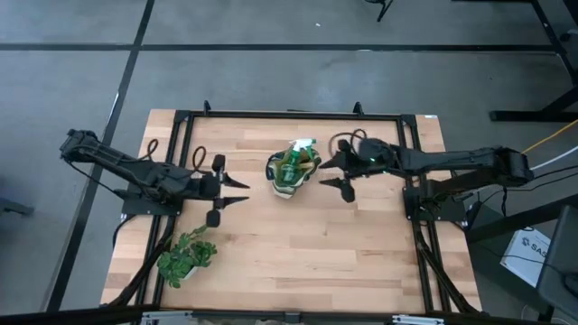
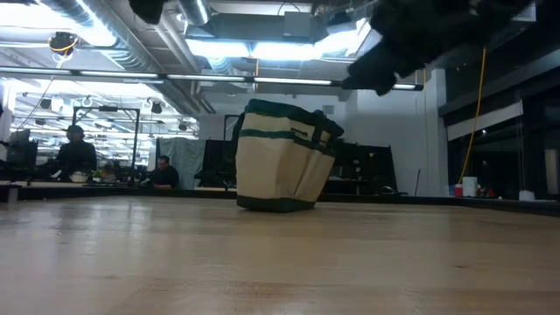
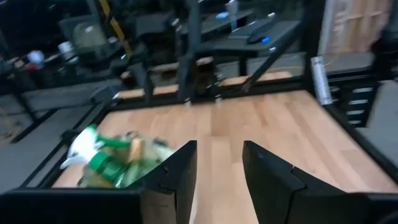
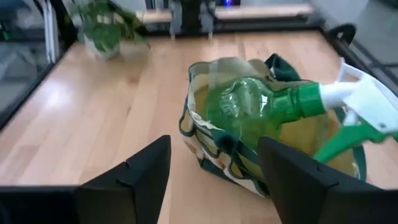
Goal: Pick & Place Garden tools in Gardening bag
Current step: Return to Home Position
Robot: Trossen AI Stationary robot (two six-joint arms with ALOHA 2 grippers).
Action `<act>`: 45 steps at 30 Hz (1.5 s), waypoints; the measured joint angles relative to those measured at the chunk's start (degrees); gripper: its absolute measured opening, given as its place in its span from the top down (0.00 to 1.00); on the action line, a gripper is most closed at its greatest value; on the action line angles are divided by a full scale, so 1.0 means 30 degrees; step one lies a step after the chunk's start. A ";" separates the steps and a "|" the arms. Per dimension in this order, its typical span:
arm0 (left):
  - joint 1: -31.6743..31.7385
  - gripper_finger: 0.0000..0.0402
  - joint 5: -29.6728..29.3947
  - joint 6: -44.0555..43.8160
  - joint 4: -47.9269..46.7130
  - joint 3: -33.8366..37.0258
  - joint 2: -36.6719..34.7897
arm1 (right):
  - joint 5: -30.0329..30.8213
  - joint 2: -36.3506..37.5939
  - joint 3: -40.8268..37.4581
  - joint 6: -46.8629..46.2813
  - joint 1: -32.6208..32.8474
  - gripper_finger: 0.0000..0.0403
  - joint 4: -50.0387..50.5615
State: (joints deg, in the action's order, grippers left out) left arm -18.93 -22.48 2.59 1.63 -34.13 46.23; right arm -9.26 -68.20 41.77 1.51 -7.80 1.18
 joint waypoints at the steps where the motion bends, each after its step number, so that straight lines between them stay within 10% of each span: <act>1: -0.0155 0.69 0.0247 0.0187 0.0049 0.0000 -0.0136 | -0.0002 0.0550 -0.0946 -0.0274 0.0011 0.40 -0.0933; 13: -0.0819 0.69 0.0825 0.0266 0.0782 0.0159 -0.0237 | 0.0015 0.6164 -0.7292 0.0222 -0.0354 0.42 -0.4931; 19: -0.0819 0.69 0.0768 0.0333 0.6532 0.3671 -0.0345 | 0.0015 0.6848 -1.0047 0.0433 -0.0361 0.42 -0.9493; 45: -0.0819 0.69 -0.1449 0.0923 1.0106 0.7861 -0.2706 | -0.0648 0.8159 -1.0846 0.1308 -0.0361 0.42 -0.8910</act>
State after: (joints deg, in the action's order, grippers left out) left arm -21.39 -26.83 5.36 31.94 -10.55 38.11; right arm -11.20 -43.72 9.23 5.43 -8.88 -25.55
